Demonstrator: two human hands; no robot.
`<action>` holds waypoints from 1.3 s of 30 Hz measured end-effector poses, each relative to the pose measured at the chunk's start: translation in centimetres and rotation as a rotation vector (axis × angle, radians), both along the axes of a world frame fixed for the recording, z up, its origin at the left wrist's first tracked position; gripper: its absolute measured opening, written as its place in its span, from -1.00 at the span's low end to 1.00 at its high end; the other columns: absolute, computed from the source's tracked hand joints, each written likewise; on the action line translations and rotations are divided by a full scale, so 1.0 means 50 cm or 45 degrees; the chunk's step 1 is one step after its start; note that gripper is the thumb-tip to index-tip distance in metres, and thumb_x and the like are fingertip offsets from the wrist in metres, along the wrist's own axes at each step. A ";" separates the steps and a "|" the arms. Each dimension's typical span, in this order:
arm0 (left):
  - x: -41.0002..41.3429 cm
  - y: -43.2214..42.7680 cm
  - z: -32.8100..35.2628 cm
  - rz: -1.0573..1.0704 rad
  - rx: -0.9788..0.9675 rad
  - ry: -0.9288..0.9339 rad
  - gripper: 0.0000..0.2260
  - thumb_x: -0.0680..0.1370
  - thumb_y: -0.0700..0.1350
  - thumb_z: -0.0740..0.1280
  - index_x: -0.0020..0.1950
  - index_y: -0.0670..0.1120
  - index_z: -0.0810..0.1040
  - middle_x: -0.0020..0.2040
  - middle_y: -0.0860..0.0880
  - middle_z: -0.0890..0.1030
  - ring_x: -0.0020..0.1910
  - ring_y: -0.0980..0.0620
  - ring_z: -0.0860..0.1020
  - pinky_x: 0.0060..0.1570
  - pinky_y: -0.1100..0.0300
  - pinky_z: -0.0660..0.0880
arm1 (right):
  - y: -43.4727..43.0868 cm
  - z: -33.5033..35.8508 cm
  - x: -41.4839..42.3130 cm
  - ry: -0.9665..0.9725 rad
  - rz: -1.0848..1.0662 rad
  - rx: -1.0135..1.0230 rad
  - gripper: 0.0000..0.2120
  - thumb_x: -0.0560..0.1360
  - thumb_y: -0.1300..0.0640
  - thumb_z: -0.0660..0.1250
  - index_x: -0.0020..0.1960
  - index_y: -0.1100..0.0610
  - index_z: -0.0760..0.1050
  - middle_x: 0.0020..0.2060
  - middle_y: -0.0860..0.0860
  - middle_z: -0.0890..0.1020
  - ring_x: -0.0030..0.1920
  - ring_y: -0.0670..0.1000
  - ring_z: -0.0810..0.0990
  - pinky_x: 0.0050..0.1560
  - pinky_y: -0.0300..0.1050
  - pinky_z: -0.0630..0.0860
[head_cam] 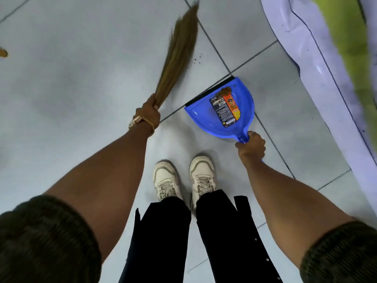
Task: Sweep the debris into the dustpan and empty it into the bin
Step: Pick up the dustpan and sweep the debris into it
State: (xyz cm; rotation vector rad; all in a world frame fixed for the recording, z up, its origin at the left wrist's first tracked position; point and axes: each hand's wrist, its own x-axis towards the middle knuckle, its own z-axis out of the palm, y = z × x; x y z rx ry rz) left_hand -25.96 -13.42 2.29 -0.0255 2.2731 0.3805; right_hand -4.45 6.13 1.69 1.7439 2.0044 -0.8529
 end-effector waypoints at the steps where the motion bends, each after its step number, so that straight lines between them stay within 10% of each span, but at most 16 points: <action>1: 0.013 -0.007 0.004 -0.013 -0.010 -0.020 -0.56 0.62 -0.04 0.06 0.51 0.16 0.17 0.43 -0.21 0.37 0.34 -0.29 0.39 0.37 -0.06 0.32 | 0.003 -0.001 -0.001 -0.001 0.001 -0.007 -0.80 0.40 0.29 0.42 0.00 0.26 0.52 -0.03 0.20 0.63 -0.02 0.28 0.60 -0.13 -0.06 0.42; 12: 0.149 -0.111 0.152 -0.320 -0.033 -0.036 -0.61 0.61 0.04 0.07 0.42 0.34 0.19 0.23 -0.14 0.57 0.09 -0.24 0.56 0.03 -0.05 0.52 | 0.031 -0.004 -0.018 -0.036 -0.013 -0.032 -0.68 0.36 0.32 0.47 0.10 0.22 0.57 0.04 0.18 0.65 0.04 0.25 0.61 -0.11 -0.08 0.41; 26: 0.083 -0.192 0.143 0.222 0.034 0.077 -0.60 0.61 -0.05 0.11 0.46 0.16 0.28 0.27 -0.22 0.54 0.18 -0.29 0.52 0.22 -0.18 0.46 | -0.032 0.036 0.052 -0.125 -0.127 -0.098 -0.77 0.38 0.34 0.44 0.03 0.26 0.55 0.02 0.24 0.62 0.00 0.28 0.61 -0.13 -0.05 0.44; 39: 0.227 -0.143 0.176 -0.395 -0.089 -0.053 -0.60 0.64 0.02 0.03 0.47 0.26 0.15 0.14 -0.18 0.60 0.01 -0.25 0.58 -0.09 0.03 0.46 | -0.020 0.003 0.033 -0.099 -0.035 -0.034 -0.69 0.37 0.34 0.45 0.10 0.22 0.57 0.03 0.22 0.64 0.02 0.28 0.62 0.02 0.03 0.55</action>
